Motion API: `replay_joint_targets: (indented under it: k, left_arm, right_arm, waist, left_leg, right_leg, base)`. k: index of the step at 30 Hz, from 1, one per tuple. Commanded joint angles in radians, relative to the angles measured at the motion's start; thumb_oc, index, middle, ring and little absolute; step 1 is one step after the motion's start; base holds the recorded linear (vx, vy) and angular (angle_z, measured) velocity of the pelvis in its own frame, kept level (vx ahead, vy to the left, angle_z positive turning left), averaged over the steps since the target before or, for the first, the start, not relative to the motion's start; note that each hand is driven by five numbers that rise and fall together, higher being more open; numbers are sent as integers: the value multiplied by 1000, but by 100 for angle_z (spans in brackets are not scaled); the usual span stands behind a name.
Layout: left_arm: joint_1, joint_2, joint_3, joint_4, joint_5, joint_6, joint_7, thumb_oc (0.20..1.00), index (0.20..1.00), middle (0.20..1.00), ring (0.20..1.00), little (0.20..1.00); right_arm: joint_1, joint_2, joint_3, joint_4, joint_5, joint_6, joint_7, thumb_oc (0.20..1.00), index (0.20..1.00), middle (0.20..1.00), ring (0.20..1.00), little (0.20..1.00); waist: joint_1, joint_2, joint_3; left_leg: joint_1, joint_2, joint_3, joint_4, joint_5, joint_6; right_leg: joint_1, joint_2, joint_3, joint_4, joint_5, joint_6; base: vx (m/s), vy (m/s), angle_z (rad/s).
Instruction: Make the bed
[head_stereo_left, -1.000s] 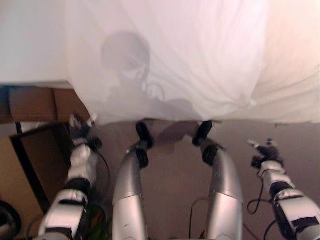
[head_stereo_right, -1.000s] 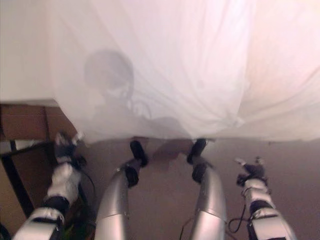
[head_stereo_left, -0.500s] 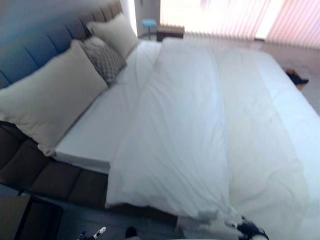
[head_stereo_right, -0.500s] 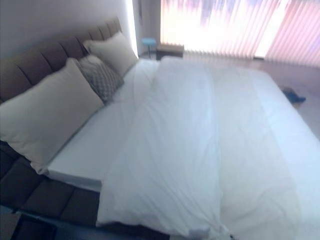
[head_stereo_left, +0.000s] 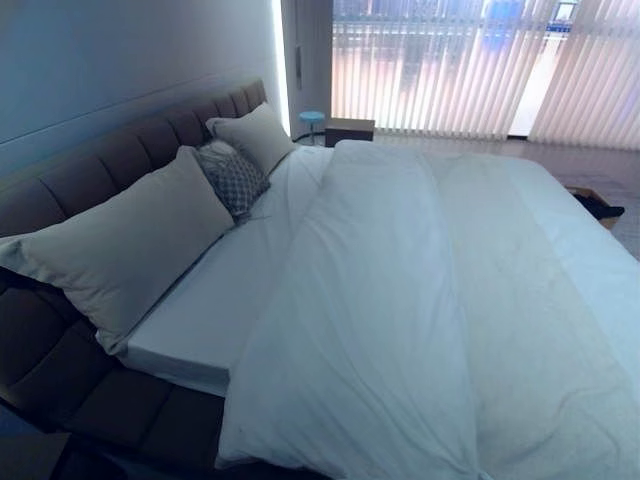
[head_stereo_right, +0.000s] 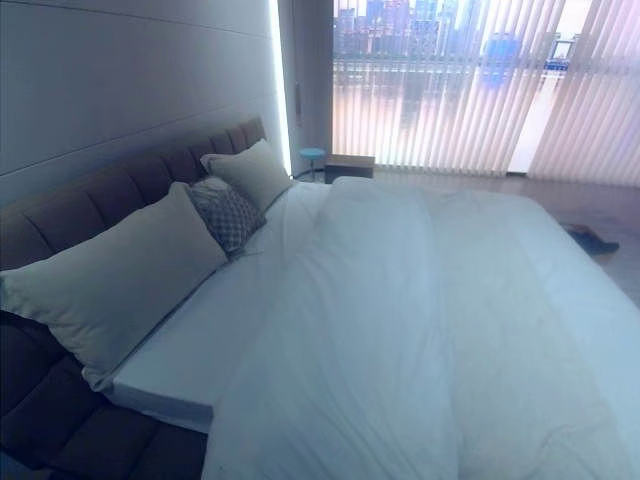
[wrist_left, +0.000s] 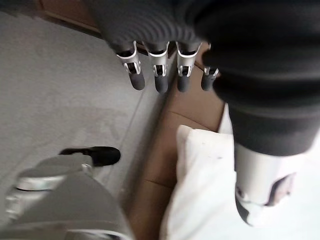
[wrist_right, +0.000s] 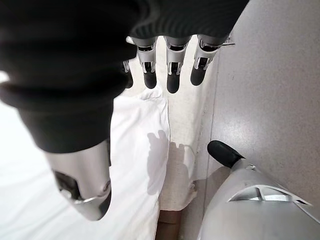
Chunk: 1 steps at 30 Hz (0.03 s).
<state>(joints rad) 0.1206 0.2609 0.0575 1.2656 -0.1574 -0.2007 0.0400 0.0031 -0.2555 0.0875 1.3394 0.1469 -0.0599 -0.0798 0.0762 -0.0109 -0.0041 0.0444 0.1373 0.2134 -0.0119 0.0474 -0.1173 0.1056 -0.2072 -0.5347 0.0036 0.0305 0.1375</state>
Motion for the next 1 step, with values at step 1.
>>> replay_joint_targets:
  k: [1]
  left_arm:
    - [-51,26,-10,18,44,-14,3,1000,1000,1000,1000,1000]
  right_arm:
    - [-78,8,-13,28,-17,-9,-2,1000,1000,1000,1000,1000]
  waist:
    - [32,-31,27]
  left_leg:
    - [16,-33,-31,-7,10,18]
  right_leg:
    - [8,1,8,-23,45,48]
  base:
    - [0,0,0]
